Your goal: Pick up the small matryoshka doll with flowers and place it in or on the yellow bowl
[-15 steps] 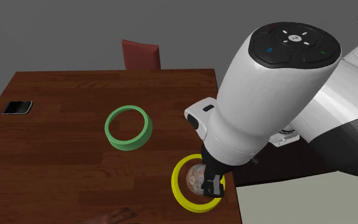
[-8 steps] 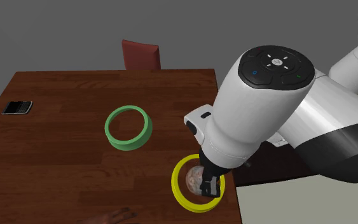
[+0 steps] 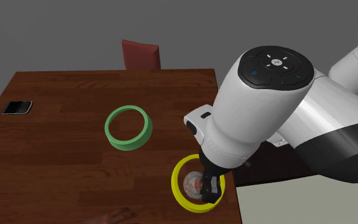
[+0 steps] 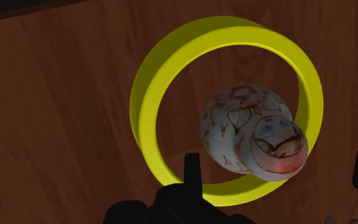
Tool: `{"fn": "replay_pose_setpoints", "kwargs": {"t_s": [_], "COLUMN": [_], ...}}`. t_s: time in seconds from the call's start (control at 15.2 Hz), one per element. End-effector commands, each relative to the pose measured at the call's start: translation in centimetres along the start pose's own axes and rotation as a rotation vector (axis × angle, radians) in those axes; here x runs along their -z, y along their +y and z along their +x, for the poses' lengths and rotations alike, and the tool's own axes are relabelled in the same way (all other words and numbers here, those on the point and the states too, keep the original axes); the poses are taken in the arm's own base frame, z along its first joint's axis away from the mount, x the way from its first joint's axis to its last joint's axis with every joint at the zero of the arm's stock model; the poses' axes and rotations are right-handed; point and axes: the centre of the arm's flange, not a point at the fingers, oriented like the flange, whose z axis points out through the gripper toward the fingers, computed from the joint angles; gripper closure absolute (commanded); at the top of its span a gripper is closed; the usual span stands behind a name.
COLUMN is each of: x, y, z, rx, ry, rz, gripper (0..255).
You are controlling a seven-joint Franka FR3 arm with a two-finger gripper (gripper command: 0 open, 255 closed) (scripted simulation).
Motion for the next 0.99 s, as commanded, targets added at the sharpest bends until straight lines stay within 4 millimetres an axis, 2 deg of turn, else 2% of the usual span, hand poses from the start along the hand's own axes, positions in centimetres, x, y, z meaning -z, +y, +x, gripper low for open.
{"fn": "replay_pose_setpoints", "kwargs": {"t_s": [0.0,0.13,0.4,0.92], "x": [0.0,0.0,5.0,5.0], "y": [0.0,0.0,0.0,0.0], "z": [0.0,0.0,0.0,0.0], "rx": [0.0,0.0,0.0,0.0], "ry": [0.0,0.0,0.0,0.0], "rz": [0.0,0.0,0.0,0.0], "gripper": [0,0,0,0]}}
